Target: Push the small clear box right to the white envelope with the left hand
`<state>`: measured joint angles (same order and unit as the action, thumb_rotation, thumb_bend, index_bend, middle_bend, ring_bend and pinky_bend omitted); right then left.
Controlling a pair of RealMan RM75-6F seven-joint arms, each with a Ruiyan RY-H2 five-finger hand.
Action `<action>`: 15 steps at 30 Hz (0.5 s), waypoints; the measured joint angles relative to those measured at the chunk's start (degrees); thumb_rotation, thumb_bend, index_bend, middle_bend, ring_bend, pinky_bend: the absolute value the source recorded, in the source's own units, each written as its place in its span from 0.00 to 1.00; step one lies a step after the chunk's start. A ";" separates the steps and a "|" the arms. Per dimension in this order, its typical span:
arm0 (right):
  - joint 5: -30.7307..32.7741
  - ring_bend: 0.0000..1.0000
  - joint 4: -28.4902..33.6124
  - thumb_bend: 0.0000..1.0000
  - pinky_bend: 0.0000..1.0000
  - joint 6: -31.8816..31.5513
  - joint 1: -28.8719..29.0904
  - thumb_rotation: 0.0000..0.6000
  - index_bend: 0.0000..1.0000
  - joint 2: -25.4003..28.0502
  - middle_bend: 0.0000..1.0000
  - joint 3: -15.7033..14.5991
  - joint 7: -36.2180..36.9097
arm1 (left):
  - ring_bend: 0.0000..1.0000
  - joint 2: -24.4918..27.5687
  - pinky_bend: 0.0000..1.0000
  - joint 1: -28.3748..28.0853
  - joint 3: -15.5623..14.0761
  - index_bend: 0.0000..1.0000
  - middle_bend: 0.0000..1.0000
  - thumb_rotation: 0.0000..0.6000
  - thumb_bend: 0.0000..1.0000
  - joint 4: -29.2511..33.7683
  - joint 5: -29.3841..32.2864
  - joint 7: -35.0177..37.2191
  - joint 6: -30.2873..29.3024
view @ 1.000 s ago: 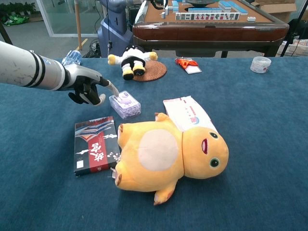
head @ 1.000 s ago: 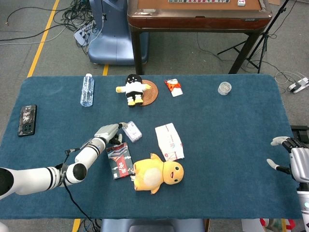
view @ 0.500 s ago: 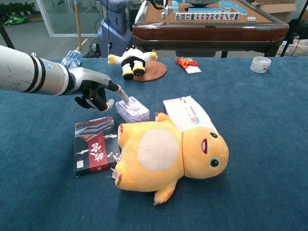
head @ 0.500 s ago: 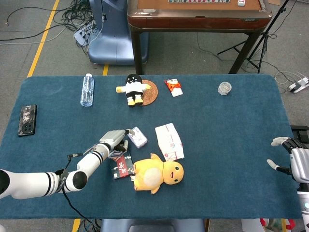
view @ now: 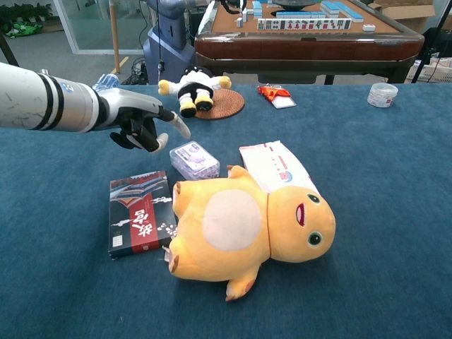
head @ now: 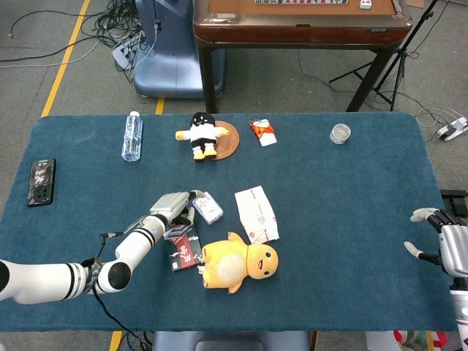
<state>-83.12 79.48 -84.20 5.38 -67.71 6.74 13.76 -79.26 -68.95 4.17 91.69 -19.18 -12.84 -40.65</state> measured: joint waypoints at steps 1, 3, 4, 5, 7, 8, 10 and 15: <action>0.01 0.29 0.04 0.00 0.40 -0.04 -0.03 1.00 0.45 0.04 0.37 0.01 -0.02 | 1.00 -0.11 1.00 -0.10 -0.08 0.17 1.00 1.00 0.74 -0.72 0.59 -0.12 0.20; 0.05 0.29 0.07 0.00 0.40 -0.06 -0.07 1.00 0.45 0.09 0.37 0.02 -0.03 | 1.00 -0.46 1.00 -0.38 -0.36 0.17 1.00 1.00 0.74 -2.51 2.30 -0.49 0.82; 0.09 0.29 0.06 0.00 0.40 -0.08 -0.09 1.00 0.45 0.11 0.37 0.03 -0.03 | 1.00 -0.65 1.00 -0.52 -0.54 0.16 1.00 1.00 0.74 -3.27 3.09 -0.68 1.17; 0.13 0.29 0.05 0.00 0.40 -0.08 -0.10 1.00 0.45 0.12 0.37 0.05 -0.01 | 1.00 -0.88 1.00 -0.67 -0.74 0.16 1.00 1.00 0.74 -4.00 3.88 -0.90 1.54; 0.16 0.29 0.02 0.00 0.40 -0.03 -0.11 1.00 0.45 0.11 0.37 0.05 0.04 | 1.00 -1.48 1.00 -1.00 -1.25 0.16 1.00 1.00 0.74 -5.39 5.47 -1.40 2.42; 0.15 0.29 -0.01 0.00 0.40 -0.01 -0.10 1.00 0.45 0.09 0.37 0.03 0.04 | 1.00 -1.76 1.00 -1.14 -1.45 0.16 1.00 1.00 0.74 -5.84 6.02 -1.60 2.81; 0.09 0.29 -0.03 0.00 0.40 0.06 -0.08 1.00 0.45 0.05 0.37 -0.02 0.03 | 1.00 -2.35 1.00 -1.46 -1.88 0.16 1.00 1.00 0.74 -6.69 6.87 -2.11 3.42; 0.07 0.29 0.10 0.00 0.40 0.06 -0.07 1.00 0.45 0.08 0.37 -0.02 -0.12 | 1.00 -3.45 1.00 -1.99 -2.47 0.16 1.00 1.00 0.74 -8.37 8.10 -3.28 3.33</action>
<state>-83.05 79.58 -84.14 5.31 -67.64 6.72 13.64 -82.72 -70.94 1.70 83.33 -11.08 -16.12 -37.32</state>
